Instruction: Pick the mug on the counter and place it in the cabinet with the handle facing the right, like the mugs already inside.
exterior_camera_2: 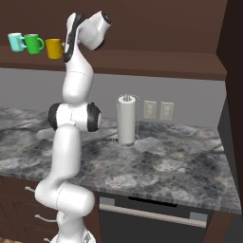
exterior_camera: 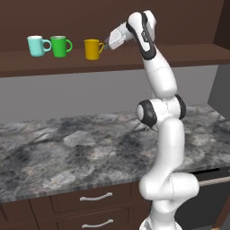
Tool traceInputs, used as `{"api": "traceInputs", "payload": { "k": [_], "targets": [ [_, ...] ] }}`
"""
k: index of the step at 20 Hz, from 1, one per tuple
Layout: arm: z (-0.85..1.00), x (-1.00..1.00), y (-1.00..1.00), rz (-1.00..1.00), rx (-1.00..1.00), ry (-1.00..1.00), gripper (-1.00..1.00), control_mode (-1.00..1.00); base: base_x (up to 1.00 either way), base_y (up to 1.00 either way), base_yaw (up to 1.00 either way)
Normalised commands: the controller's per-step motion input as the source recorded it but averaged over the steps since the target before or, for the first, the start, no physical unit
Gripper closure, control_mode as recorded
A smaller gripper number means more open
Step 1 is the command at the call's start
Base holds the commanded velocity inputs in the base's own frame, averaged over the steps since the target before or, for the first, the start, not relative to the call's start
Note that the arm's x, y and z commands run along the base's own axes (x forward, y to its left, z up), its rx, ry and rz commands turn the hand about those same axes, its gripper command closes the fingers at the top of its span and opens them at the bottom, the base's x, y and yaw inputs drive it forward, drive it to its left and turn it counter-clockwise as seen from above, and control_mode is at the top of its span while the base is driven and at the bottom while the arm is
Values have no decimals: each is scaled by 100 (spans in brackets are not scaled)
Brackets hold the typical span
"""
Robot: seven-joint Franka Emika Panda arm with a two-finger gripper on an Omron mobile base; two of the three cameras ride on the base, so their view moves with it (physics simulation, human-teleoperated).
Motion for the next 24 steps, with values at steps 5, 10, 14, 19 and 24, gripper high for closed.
{"api": "traceInputs", "payload": {
  "k": [5, 10, 14, 19, 24],
  "targets": [
    [0, -16, -15, -8, 0, 2, -100, -100, 0, 0, 0],
    [0, -11, -18, -11, -2, 0, -100, -100, 0, 0, 0],
    [-1, -56, 13, -14, 0, -1, -100, -100, 0, 0, 0],
    [0, -87, 2, -7, 1, 0, -100, -100, 0, 0, 0],
    [-1, -100, 7, -8, 2, 0, -100, -100, 0, 0, 0]
  ]
}}
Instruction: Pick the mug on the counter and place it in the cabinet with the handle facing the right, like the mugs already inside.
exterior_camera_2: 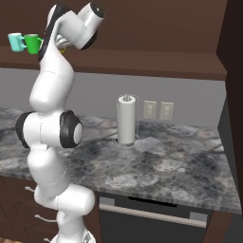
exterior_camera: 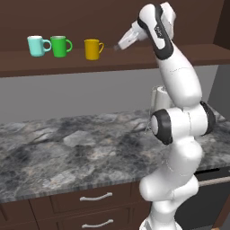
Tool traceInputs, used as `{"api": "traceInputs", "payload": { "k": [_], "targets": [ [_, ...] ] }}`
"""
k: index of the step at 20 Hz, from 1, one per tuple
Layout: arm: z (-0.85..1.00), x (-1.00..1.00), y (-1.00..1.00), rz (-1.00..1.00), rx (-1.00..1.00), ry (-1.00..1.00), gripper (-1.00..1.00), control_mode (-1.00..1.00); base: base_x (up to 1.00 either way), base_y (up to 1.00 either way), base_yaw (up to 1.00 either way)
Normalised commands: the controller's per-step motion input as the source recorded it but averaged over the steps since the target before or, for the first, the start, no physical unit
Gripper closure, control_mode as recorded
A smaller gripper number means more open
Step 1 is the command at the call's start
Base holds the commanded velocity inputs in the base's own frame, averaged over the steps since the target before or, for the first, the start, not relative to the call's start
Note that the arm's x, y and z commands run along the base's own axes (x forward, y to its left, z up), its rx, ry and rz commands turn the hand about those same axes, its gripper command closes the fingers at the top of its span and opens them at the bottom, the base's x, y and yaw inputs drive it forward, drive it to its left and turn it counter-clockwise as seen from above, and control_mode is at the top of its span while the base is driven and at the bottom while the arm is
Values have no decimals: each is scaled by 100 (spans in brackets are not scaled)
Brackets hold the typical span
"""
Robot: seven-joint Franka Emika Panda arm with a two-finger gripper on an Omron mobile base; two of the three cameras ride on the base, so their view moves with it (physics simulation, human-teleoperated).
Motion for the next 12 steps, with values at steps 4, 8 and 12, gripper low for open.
{"api": "traceInputs", "payload": {
  "k": [4, 8, 12],
  "targets": [
    [-14, -99, 23, -9, 2, 1, -100, -100, 0, 0, 0],
    [-29, -100, 22, -4, 4, 2, -100, -100, 0, 0, 0],
    [-91, -92, 28, -6, -1, -3, -100, -100, 0, 0, 0]
  ]
}}
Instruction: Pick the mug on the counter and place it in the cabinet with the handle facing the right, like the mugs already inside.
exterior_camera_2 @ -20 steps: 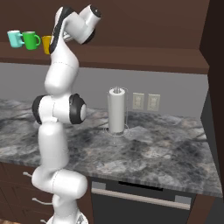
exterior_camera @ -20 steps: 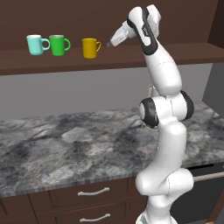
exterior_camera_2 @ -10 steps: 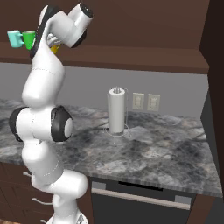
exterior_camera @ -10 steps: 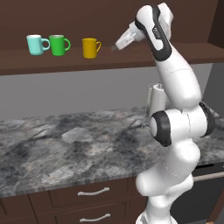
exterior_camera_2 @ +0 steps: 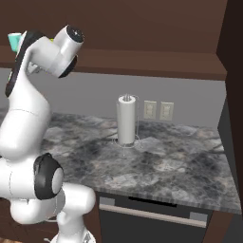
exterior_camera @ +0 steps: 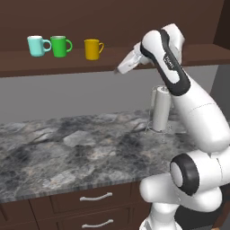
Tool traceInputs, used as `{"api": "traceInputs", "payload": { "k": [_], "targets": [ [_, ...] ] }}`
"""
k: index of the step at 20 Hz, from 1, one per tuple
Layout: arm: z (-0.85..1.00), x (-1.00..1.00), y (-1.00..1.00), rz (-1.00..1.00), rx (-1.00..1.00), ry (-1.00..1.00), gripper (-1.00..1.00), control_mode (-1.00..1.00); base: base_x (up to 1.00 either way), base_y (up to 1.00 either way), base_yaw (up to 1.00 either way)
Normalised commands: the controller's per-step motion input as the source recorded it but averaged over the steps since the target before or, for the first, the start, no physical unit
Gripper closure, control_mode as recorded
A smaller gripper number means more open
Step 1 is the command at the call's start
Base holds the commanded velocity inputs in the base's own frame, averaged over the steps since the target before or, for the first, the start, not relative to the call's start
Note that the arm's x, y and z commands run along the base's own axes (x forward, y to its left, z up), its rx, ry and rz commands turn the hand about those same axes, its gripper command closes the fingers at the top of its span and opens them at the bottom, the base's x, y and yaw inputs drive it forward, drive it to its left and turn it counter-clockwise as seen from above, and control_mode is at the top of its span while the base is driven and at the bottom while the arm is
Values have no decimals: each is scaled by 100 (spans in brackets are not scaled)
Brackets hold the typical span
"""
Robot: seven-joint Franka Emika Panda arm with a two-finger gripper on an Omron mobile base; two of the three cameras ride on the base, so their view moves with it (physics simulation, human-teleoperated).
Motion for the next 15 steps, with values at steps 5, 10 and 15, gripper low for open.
{"api": "traceInputs", "payload": {
  "k": [5, 10, 15],
  "targets": [
    [-100, -59, 20, -7, 0, -3, -100, -100, 0, 0, 0],
    [-100, -34, 13, -6, 0, -4, -100, -100, 0, 0, 0],
    [-100, -19, 7, -6, 0, 0, -100, -100, 0, 0, 0]
  ]
}}
